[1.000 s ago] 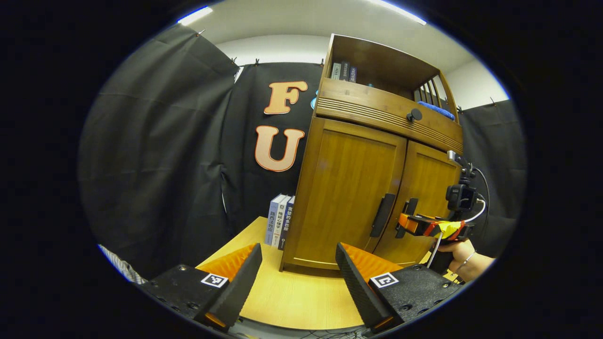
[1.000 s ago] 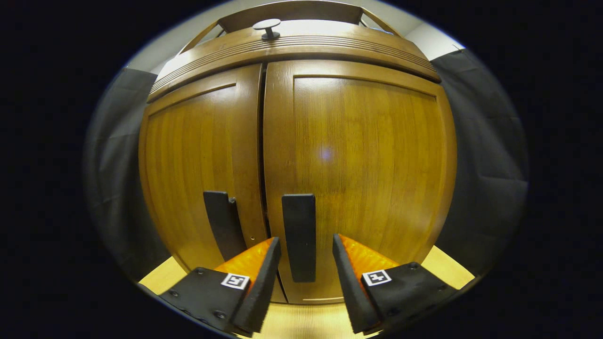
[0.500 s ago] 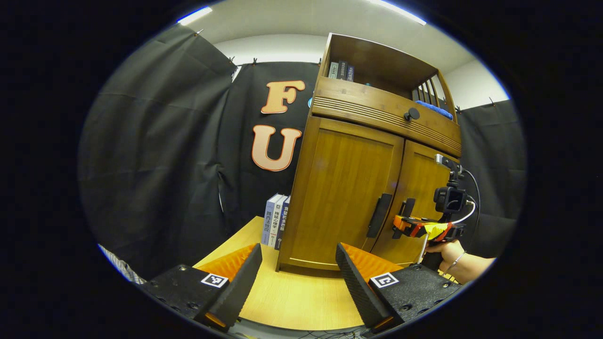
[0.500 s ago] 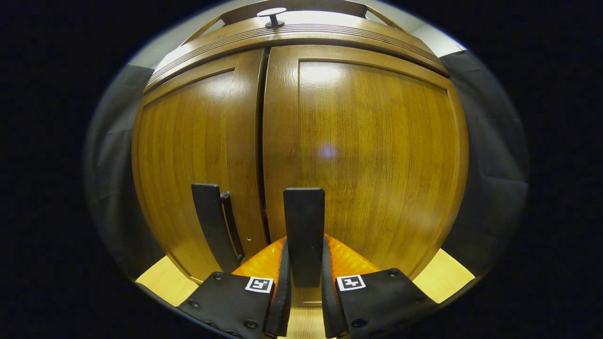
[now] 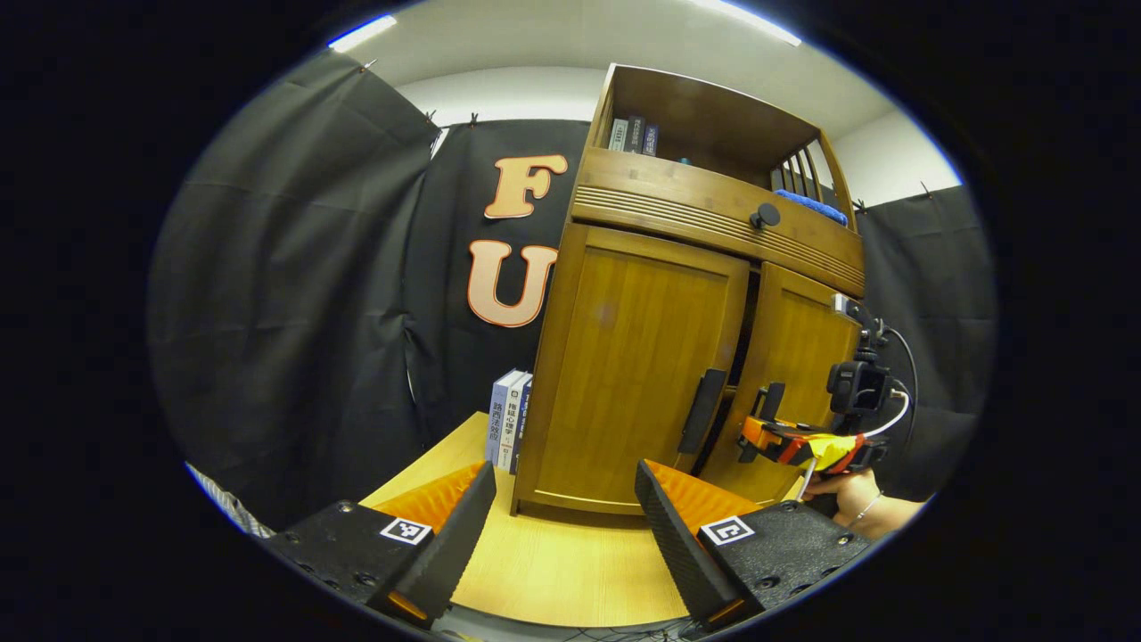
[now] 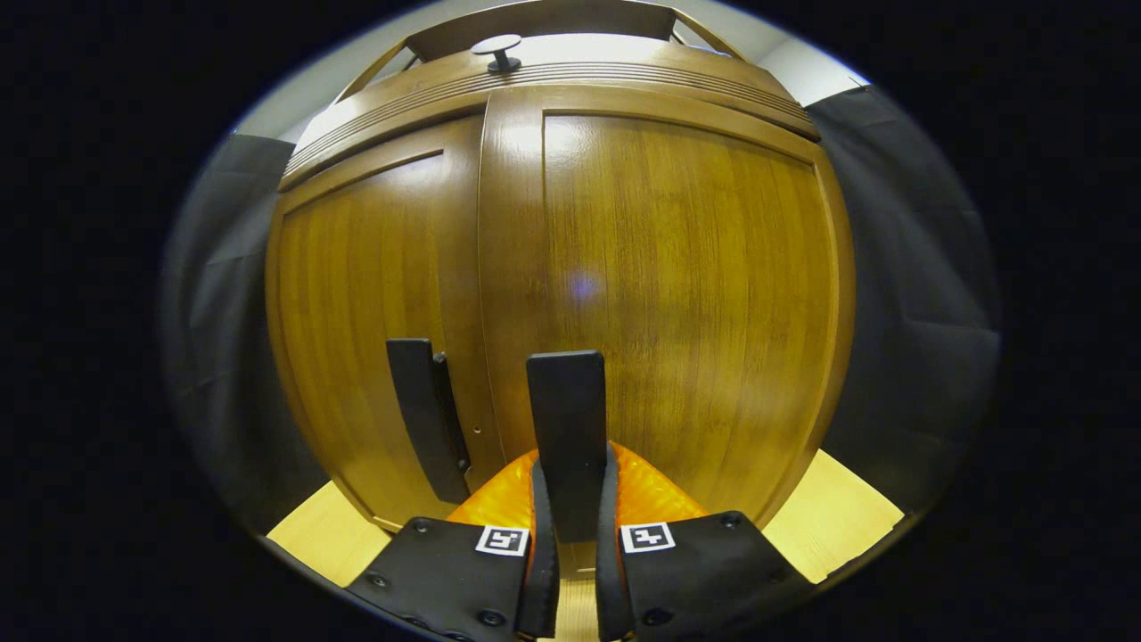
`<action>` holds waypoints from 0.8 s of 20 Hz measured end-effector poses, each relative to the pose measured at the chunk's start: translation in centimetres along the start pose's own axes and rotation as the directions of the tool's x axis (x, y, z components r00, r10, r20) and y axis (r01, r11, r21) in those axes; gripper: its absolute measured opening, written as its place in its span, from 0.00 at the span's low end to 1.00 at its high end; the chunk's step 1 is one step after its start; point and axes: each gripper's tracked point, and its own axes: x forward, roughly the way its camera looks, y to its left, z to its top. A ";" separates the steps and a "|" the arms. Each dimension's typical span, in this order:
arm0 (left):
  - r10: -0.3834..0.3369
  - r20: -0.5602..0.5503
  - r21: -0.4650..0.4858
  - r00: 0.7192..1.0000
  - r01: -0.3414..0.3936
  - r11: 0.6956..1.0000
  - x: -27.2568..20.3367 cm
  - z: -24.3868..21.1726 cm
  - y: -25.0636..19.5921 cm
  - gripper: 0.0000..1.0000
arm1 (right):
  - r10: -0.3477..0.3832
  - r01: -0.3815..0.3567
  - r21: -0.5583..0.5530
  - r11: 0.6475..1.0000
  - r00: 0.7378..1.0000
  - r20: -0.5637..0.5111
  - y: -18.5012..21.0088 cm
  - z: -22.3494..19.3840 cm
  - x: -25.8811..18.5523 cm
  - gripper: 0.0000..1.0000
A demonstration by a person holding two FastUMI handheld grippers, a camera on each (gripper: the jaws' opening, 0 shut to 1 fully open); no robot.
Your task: Open the right door of the double-door shoe cabinet with the right hand, and open the left door with the left hand.
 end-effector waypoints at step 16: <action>-0.050 -0.005 0.009 0.999 0.050 0.999 -0.5 -0.4 -2.4 0.95 | 0.084 -0.084 0.016 0.996 0.996 -0.021 -4.1 -1.7 -9.6 0.24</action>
